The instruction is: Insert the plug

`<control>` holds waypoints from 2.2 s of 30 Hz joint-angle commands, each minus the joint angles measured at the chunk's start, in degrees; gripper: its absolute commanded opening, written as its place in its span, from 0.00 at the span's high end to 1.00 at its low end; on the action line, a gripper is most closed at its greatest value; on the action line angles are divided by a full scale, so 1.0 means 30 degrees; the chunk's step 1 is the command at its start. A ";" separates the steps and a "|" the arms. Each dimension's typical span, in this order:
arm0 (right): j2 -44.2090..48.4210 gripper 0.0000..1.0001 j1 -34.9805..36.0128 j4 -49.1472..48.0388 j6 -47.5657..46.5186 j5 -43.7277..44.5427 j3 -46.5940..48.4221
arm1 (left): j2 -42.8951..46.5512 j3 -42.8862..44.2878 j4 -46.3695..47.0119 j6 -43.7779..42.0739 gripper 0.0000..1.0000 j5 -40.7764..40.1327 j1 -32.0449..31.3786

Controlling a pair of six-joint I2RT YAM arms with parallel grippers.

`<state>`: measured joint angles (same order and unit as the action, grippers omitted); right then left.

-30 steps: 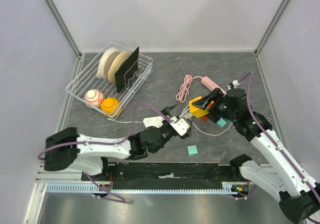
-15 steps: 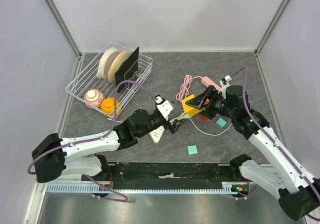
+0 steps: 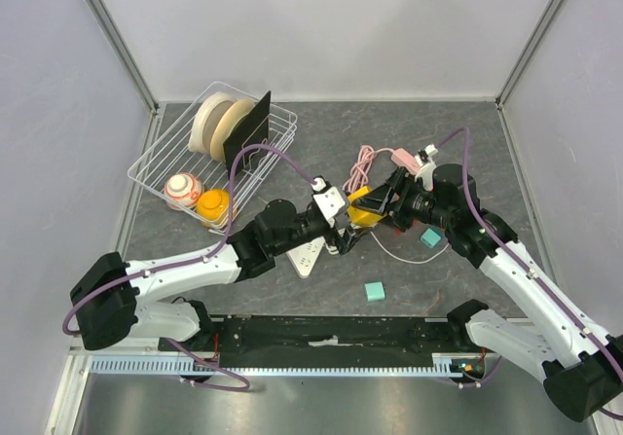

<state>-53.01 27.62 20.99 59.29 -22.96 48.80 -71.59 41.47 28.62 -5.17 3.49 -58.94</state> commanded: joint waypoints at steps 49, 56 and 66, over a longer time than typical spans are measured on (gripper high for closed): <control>-0.1634 0.02 0.1019 -0.1958 -1.6013 -0.9073 0.3803 | 0.1364 -0.2575 0.8594 1.3647 0.98 1.5127 0.6374; -0.2103 0.09 0.1048 -0.2748 -1.5517 -1.0011 0.3482 | 0.1072 -0.2223 0.8886 1.3880 0.98 1.5595 0.6374; -0.2572 0.18 0.1048 -0.4068 -1.4841 -1.1067 0.2895 | 0.0164 -0.1696 0.9882 1.4817 0.98 1.6415 0.6345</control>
<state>-60.34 30.63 13.23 14.31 -53.52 57.45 -70.37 33.39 53.10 35.97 50.15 -39.94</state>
